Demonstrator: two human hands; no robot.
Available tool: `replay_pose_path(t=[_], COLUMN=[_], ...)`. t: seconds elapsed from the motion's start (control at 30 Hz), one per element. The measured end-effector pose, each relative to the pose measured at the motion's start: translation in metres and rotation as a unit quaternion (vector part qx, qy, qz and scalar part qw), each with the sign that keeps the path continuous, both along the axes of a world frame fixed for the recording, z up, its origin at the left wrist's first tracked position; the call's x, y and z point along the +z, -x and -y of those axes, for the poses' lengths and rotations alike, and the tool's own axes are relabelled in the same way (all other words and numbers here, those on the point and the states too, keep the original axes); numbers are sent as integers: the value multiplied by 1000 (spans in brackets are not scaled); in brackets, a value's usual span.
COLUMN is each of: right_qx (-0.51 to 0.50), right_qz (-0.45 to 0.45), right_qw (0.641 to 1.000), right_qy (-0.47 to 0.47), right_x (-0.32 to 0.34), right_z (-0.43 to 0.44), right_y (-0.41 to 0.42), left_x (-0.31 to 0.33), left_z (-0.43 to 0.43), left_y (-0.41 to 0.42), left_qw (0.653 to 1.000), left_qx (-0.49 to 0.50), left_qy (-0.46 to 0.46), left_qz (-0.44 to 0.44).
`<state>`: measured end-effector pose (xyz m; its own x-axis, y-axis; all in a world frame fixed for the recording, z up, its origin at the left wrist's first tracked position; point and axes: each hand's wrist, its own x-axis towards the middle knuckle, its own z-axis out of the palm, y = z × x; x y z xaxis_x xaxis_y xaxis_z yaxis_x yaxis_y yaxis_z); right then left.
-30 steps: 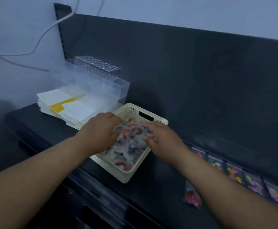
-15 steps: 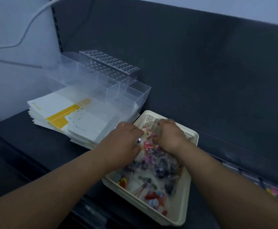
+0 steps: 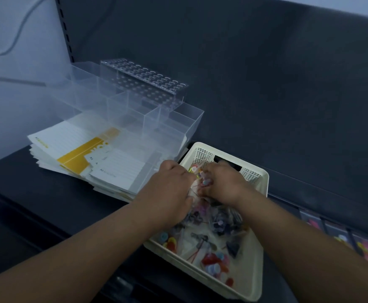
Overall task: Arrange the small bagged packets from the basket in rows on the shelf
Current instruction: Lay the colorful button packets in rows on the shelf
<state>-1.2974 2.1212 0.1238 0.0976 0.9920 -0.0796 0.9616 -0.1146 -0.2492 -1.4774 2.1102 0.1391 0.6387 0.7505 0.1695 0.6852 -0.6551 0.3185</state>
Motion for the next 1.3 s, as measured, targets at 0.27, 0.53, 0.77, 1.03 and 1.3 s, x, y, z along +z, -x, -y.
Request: replay_pose_path(t=[0.27,0.53,0.77,1.03,1.3], right_qx=[-40,-115,-111,-107,-136], right_qz=[-160,-507,-649,-672,-645], right_qw=[986,854,752,730,751], right_qy=[13,-5,34,54,26], right_x=[0,33,51,55,60], right_z=[-2,17,41,66,72], right_y=[-2,-8,-5,-12,-22], left_x=[0,11,31,31,30], left_z=[1,2,15,16,13], left_y=[0,-3,-23,-37,-31], left_qw=[1000,998,944,891,908], left_qx=[-3,28,35,81,78], left_qy=[-7,12,230,352,384], left_qz=[-6,52,234,275,148])
